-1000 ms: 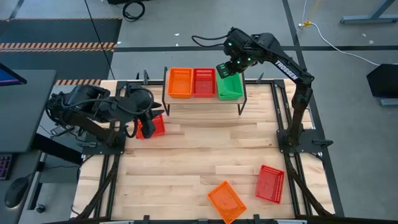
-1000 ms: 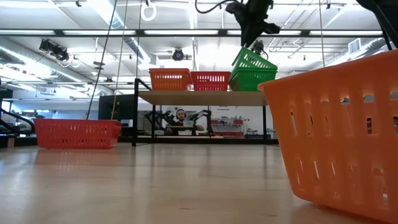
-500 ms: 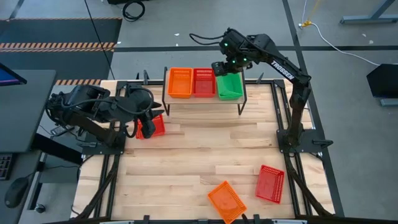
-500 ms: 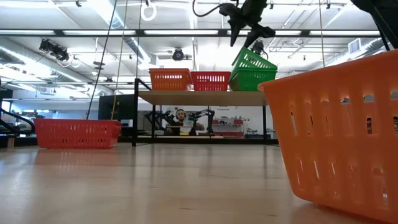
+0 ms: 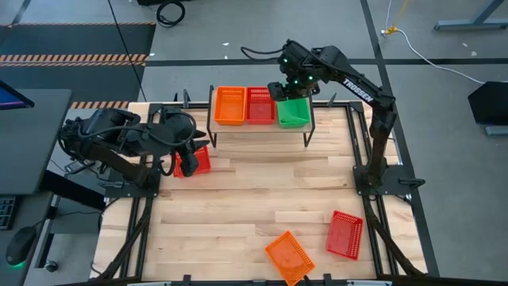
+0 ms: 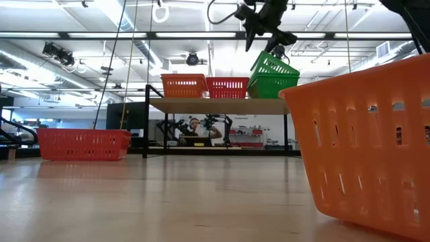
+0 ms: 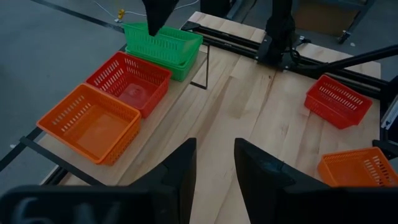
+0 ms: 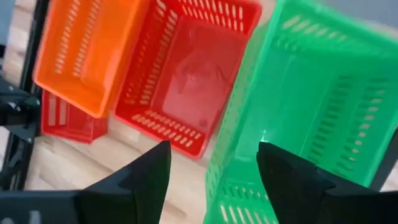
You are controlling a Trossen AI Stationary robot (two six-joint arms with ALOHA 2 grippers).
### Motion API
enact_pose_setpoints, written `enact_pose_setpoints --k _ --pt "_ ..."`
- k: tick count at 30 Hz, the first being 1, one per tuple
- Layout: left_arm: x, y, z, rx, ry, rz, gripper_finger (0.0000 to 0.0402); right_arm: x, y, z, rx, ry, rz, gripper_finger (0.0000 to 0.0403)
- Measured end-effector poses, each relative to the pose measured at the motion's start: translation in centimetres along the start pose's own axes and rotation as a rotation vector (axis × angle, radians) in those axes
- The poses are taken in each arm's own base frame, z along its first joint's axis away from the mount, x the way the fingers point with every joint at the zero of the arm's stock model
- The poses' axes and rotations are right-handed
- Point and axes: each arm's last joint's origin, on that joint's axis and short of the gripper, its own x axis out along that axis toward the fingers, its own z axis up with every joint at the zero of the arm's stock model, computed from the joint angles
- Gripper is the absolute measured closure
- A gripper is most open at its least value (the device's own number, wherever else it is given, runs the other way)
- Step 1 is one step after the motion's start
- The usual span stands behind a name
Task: Stack baskets on shelf by color
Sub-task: Stack the green bin on top of the other green bin on the shelf
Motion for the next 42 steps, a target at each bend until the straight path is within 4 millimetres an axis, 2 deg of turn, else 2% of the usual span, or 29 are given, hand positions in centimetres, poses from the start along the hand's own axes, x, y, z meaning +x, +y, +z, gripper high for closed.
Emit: enact_pose_setpoints --k 5,12,24,31,36,42 --pt "0.0 0.0 0.0 -0.005 0.0 0.0 0.0285 1.7 -0.1 -0.1 -0.008 0.033 -0.013 0.0182" --pt "-0.4 -0.5 -0.3 -0.004 0.002 -0.027 0.0285 1.8 -0.2 0.0 -0.02 0.002 -0.054 0.0226" --pt "-0.4 -0.6 -0.3 -0.006 0.002 -0.032 0.0285 1.8 -0.5 -0.1 -0.056 -0.016 -0.111 0.0387" --pt "-0.4 -0.6 -0.3 -0.006 0.002 -0.032 0.0285 1.8 -0.5 -0.1 -0.05 -0.015 -0.109 0.0373" --pt "-0.4 -0.6 -0.3 -0.005 0.002 -0.032 0.0285 1.7 -0.5 -0.1 -0.053 -0.013 -0.105 0.0391" --pt "-0.4 -0.6 -0.3 -0.004 0.002 -0.032 0.0285 1.4 -0.5 -0.2 -0.077 -0.009 -0.103 0.0392"
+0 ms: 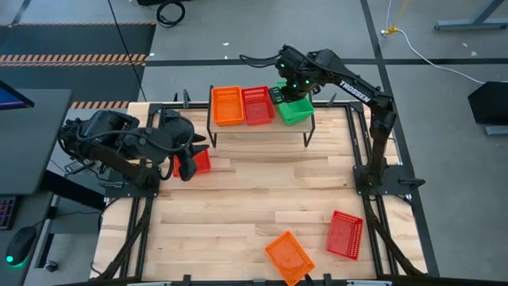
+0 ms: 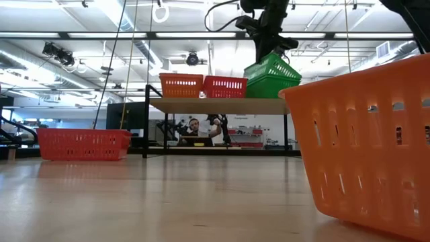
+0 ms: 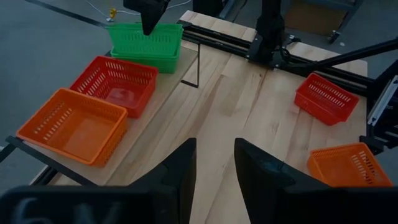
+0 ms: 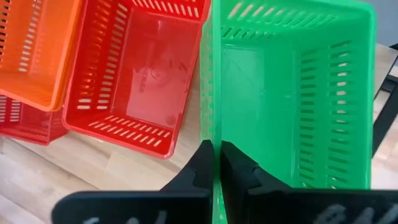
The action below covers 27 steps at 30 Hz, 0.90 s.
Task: Stack baskets on shelf by color
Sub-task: Stack the green bin on top of the other green bin on the shelf
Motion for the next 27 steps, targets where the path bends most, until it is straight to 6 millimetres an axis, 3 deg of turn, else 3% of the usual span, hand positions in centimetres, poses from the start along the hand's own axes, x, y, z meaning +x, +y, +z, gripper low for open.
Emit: enact_pose_setpoints --k 11,27 --pt "0.0 0.0 0.0 0.025 -0.001 0.001 0.0285 -3.7 -0.4 -0.1 -0.039 -0.1 -0.044 0.0392" --pt "0.0 0.0 0.0 0.024 -0.001 0.001 0.0285 -3.4 0.4 -0.8 -0.142 -0.143 -0.145 0.0393"
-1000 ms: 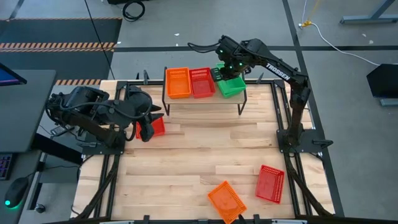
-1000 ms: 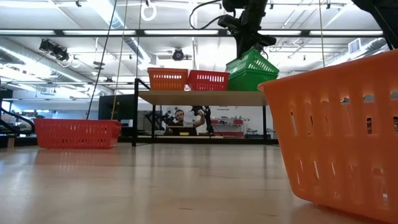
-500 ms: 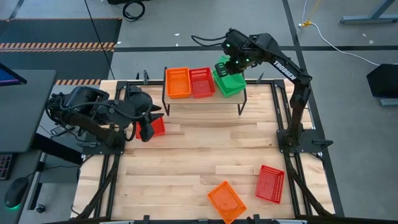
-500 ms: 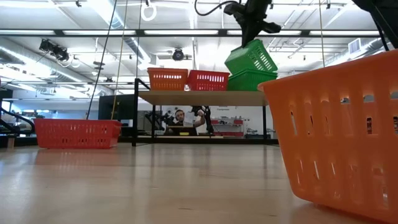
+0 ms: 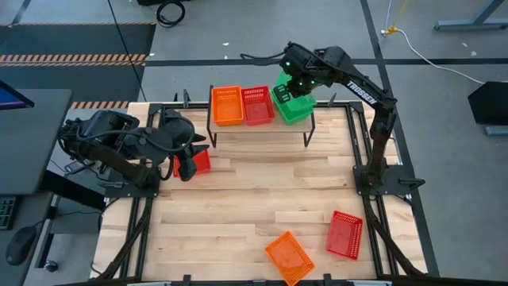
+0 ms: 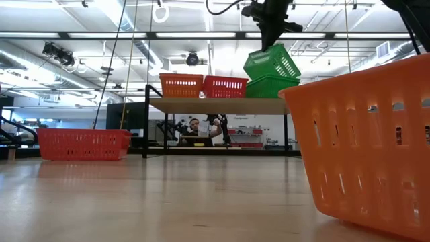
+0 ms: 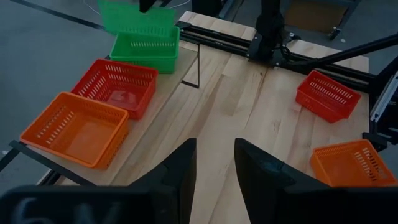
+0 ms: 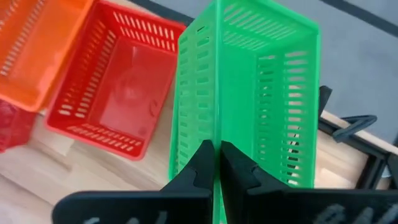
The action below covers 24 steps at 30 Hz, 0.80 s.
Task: Stack baskets on shelf by color
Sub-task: Stack the green bin on top of the other green bin on the shelf
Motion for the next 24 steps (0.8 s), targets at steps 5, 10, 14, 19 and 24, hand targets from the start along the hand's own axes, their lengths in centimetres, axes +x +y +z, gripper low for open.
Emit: enact_pose_setpoints --k 5,10,14,19,24 --pt "0.0 0.0 0.0 0.0 0.0 0.0 0.0285 1.9 0.2 -0.5 -0.02 0.066 -0.037 0.0393" --pt "0.0 0.0 0.0 -0.013 0.0 0.0 0.0285 3.6 0.4 -0.9 -0.02 0.11 -0.062 0.0393" --pt "0.0 0.0 0.0 -0.026 0.0 0.0 0.0285 4.1 0.5 -1.0 -0.013 0.116 -0.072 0.0393" --pt "0.0 0.0 0.0 -0.026 0.001 0.0 0.0285 4.3 0.7 -0.5 0.032 0.084 -0.025 0.0381" --pt "0.0 0.0 0.0 -0.026 0.001 0.0 0.0285 4.4 0.7 -0.2 0.062 0.086 0.046 0.0343"
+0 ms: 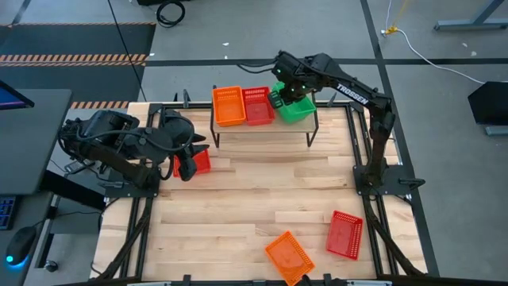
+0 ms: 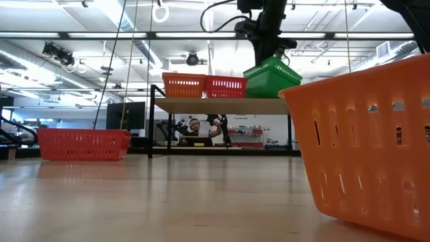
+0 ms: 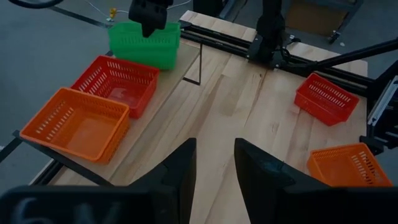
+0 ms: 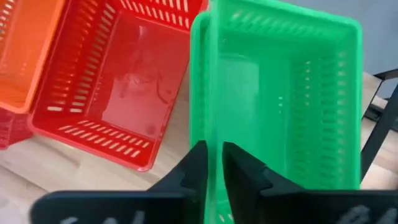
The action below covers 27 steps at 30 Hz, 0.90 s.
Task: Stack baskets on shelf by color
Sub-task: Stack the green bin on top of the other green bin on the shelf, then adjust the stacked green bins on the shelf
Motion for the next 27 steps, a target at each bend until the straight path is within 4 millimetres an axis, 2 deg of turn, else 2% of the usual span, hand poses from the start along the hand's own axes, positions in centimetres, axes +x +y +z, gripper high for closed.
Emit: enact_pose_setpoints --k 8,15,20,27 --pt "0.0 0.0 0.0 0.0 0.0 0.0 0.0285 -0.5 0.0 0.1 0.002 -0.003 0.028 0.028" --pt "0.0 0.0 0.0 0.001 0.0 0.0 0.0285 -3.8 0.4 0.4 -0.127 -0.093 0.102 0.0239" --pt "0.0 0.0 0.0 0.022 0.0 0.0 0.0285 -5.7 0.2 -1.0 -0.466 -0.034 0.161 0.023" --pt "0.0 0.0 0.0 0.021 0.0 0.0 0.0285 -6.3 1.3 -2.7 -1.011 -0.067 0.139 0.0231"
